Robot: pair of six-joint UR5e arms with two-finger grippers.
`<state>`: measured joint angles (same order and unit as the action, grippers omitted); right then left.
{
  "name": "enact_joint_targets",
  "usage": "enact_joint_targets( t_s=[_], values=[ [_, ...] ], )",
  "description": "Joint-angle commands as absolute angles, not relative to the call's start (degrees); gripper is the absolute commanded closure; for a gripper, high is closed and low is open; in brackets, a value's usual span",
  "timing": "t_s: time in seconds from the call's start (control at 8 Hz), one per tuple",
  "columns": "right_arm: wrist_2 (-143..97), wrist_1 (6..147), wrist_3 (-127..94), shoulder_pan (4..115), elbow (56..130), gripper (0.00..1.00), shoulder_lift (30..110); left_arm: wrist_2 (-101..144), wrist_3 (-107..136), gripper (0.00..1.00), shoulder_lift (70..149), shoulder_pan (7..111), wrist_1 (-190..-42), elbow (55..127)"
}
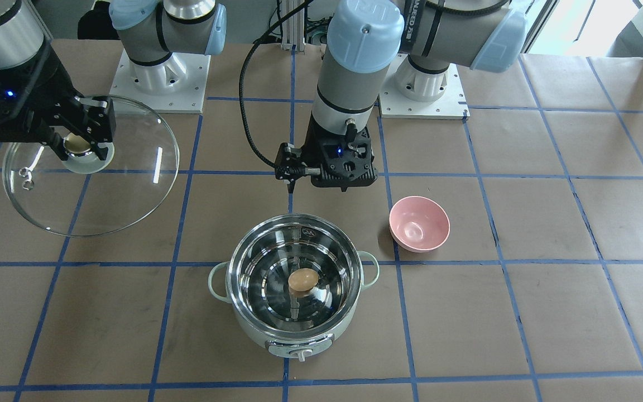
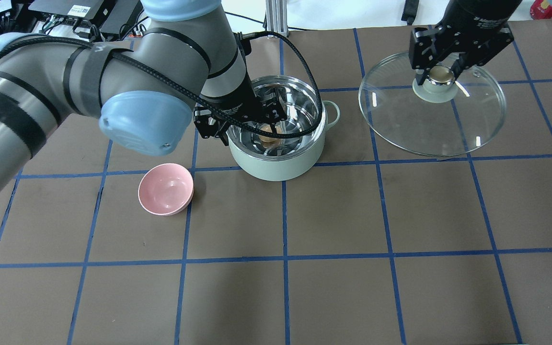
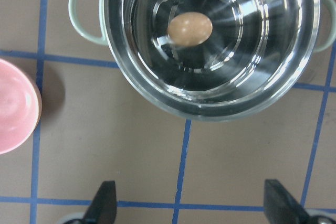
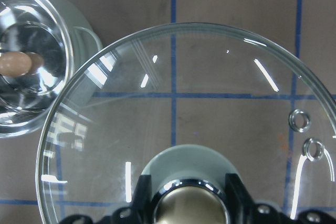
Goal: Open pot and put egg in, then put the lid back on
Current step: 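Raise the left gripper while the right gripper brings the lid over the pot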
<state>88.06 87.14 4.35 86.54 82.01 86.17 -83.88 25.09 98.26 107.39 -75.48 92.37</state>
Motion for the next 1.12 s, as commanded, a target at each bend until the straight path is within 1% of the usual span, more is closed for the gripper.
enact_joint_targets(
  t_s=[0.0, 0.25, 0.62, 0.88, 1.0],
  values=[
    [82.9, 94.4, 2.4, 92.6, 82.0, 1.0, 82.6, -83.5, 25.0, 0.0, 91.2, 107.5, -85.1, 92.4],
    [83.0, 100.3, -2.9, 99.2, 82.0, 1.0, 78.7, -84.5, 18.7, 0.0, 90.1, 105.3, -85.7, 91.5],
    [83.3, 103.9, -4.1, 105.9, 81.6, 1.0, 72.7, -87.6, 3.0, 0.0, 88.6, 95.5, -88.6, 91.5],
    [82.7, 106.7, -4.7, 108.7, 81.4, 1.0, 69.9, -88.4, -3.3, 0.0, 88.0, 90.3, -90.1, 91.5],
    [82.6, 109.0, -6.1, 108.9, 81.4, 1.0, 69.1, -88.4, -5.1, 0.0, 88.0, 89.6, -90.1, 91.5]
  ],
)
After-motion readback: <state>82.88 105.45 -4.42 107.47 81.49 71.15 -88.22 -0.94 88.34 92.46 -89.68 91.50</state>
